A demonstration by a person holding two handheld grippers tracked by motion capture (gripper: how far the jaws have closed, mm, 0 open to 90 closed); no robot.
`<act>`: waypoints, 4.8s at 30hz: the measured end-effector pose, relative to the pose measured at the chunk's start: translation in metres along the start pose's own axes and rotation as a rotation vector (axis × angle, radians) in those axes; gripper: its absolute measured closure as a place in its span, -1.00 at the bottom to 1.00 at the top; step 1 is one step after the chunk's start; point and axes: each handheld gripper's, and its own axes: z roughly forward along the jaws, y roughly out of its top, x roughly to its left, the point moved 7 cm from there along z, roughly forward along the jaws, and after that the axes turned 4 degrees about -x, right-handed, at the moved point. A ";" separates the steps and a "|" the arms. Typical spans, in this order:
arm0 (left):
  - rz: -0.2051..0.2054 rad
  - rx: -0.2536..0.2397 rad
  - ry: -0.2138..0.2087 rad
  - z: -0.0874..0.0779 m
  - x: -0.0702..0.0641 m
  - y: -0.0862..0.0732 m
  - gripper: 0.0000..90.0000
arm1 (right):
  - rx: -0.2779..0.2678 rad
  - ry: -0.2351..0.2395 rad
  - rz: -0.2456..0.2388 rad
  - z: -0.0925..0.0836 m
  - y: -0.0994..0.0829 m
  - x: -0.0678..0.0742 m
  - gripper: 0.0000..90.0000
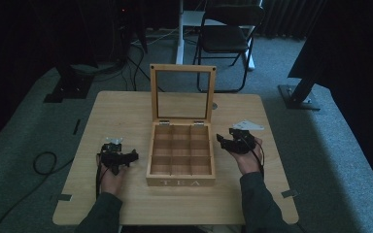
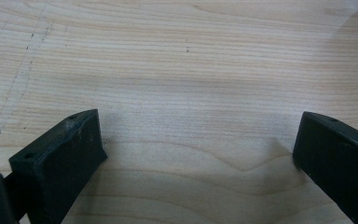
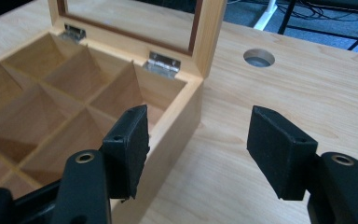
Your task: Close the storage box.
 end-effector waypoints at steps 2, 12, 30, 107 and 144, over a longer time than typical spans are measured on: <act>0.000 0.000 0.000 0.000 0.000 0.000 -0.96 | -0.002 0.001 0.001 0.002 0.003 0.000 -0.15; -0.001 -0.002 0.001 0.000 0.000 0.000 -0.96 | -0.011 0.013 -0.021 0.014 0.023 -0.001 -0.15; -0.002 -0.002 0.000 0.000 0.000 0.000 -0.96 | -0.010 0.086 0.014 0.047 0.051 0.000 -0.16; 0.001 -0.002 -0.001 0.000 0.000 0.000 -0.96 | -0.056 0.124 -0.032 0.062 0.104 -0.001 0.13; 0.000 0.001 -0.003 0.000 0.000 0.000 -0.96 | -0.118 0.134 0.022 -0.028 0.111 0.031 0.02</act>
